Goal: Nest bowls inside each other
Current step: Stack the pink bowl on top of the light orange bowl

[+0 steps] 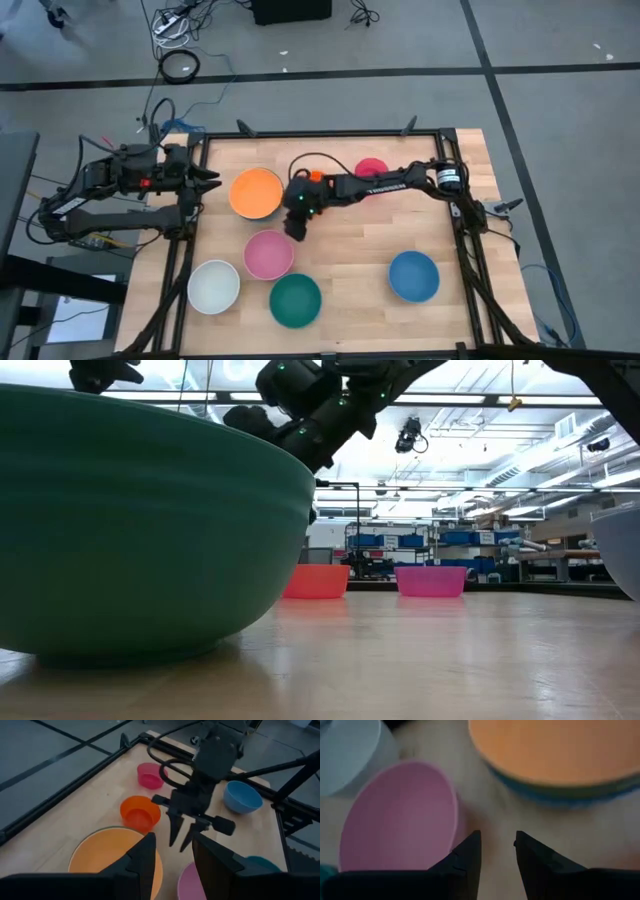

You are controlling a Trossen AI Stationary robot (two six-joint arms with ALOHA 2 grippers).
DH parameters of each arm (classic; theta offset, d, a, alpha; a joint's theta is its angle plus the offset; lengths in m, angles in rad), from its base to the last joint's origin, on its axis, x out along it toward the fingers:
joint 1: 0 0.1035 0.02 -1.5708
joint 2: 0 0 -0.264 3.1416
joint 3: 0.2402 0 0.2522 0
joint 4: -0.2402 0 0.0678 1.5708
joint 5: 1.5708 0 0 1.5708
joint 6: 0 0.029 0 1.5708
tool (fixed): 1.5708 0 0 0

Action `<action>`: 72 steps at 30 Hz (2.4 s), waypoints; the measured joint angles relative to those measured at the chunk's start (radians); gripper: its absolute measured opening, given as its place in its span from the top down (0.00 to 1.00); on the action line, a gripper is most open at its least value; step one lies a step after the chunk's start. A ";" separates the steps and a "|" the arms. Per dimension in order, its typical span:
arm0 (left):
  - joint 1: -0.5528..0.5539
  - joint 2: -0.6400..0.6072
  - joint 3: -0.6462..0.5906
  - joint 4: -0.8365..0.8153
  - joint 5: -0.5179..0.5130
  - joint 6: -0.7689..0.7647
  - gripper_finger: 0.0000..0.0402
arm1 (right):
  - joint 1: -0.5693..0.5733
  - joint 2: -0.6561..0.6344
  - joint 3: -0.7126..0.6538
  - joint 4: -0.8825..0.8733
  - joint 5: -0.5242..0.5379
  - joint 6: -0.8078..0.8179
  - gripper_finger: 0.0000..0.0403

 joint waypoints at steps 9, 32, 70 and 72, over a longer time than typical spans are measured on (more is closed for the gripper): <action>0.000 0.000 0.000 0.001 0.000 -0.005 0.66 | 0.050 0.000 0.000 -0.045 -0.010 0.044 0.63; 0.000 0.000 -0.001 0.002 0.000 0.009 0.66 | 0.098 0.003 0.000 -0.043 0.019 0.153 0.51; 0.000 0.000 -0.001 0.004 0.000 0.007 0.66 | 0.112 0.006 -0.035 0.039 0.041 0.255 0.61; 0.000 0.000 -0.001 0.004 0.000 0.007 0.66 | 0.113 0.006 -0.047 0.043 0.041 0.255 0.62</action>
